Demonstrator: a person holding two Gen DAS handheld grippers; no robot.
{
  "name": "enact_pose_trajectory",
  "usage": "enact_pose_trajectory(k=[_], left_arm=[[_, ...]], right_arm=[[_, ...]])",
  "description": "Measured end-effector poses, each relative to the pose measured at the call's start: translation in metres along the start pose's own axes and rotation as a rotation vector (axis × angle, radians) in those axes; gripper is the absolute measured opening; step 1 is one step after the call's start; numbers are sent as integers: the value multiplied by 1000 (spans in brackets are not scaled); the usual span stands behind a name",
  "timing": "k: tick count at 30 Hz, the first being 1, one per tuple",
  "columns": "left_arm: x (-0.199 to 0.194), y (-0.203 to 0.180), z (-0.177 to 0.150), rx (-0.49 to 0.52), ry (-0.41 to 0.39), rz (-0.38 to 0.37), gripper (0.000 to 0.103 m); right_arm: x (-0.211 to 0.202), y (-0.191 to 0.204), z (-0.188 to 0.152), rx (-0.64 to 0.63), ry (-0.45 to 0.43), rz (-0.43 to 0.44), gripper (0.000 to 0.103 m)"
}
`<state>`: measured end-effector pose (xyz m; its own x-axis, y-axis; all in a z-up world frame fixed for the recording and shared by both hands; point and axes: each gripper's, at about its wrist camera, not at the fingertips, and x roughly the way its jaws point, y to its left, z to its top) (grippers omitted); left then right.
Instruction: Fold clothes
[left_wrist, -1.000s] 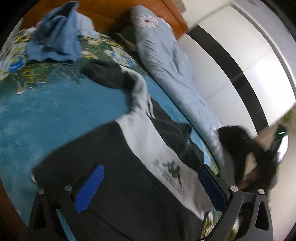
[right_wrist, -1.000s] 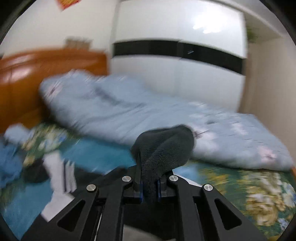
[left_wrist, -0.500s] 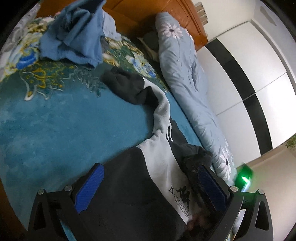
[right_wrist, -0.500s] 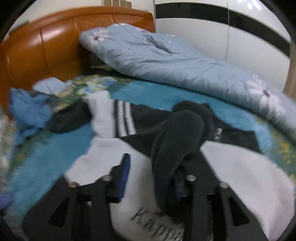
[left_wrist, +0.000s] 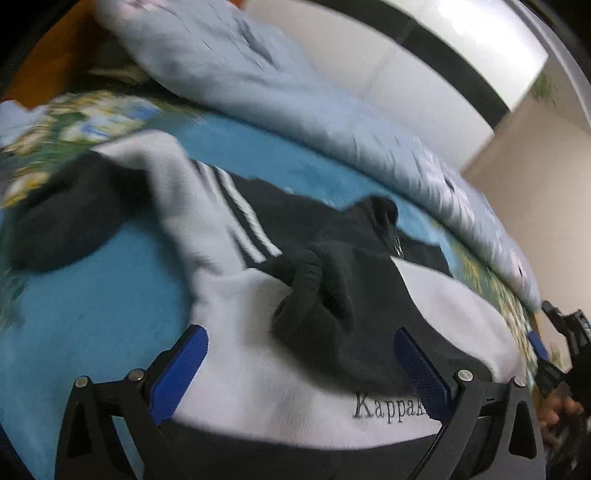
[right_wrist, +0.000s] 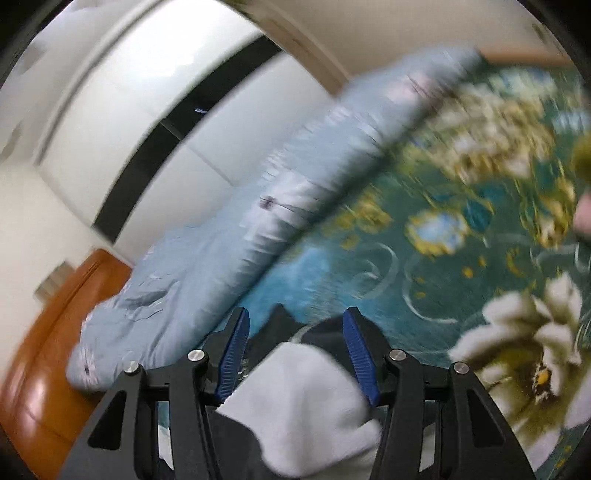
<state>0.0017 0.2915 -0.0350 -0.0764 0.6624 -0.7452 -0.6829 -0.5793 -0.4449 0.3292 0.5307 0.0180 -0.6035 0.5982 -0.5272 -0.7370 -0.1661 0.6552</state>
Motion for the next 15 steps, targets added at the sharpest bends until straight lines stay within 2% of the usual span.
enact_pose_trajectory(k=[2, 4, 5, 8, 9, 12, 15], left_arm=[[14, 5, 10, 16, 68, -45, 100], [24, 9, 17, 23, 114, -105, 93], [28, 12, 20, 12, 132, -142, 91], [42, 21, 27, -74, 187, -226, 81], [47, 22, 29, -91, 201, -237, 78], [55, 15, 33, -89, 216, -252, 78], [57, 7, 34, -63, 222, -246, 75]], right_arm=[[22, -2, 8, -116, 110, -12, 54], [42, -6, 15, -214, 220, -8, 54], [50, -11, 17, -240, 271, 9, 54], [67, -31, 23, -249, 347, 11, 54], [73, -37, 23, -231, 384, 33, 54], [96, -63, 20, -66, 517, 134, 54], [103, -87, 15, 136, 570, 205, 54]])
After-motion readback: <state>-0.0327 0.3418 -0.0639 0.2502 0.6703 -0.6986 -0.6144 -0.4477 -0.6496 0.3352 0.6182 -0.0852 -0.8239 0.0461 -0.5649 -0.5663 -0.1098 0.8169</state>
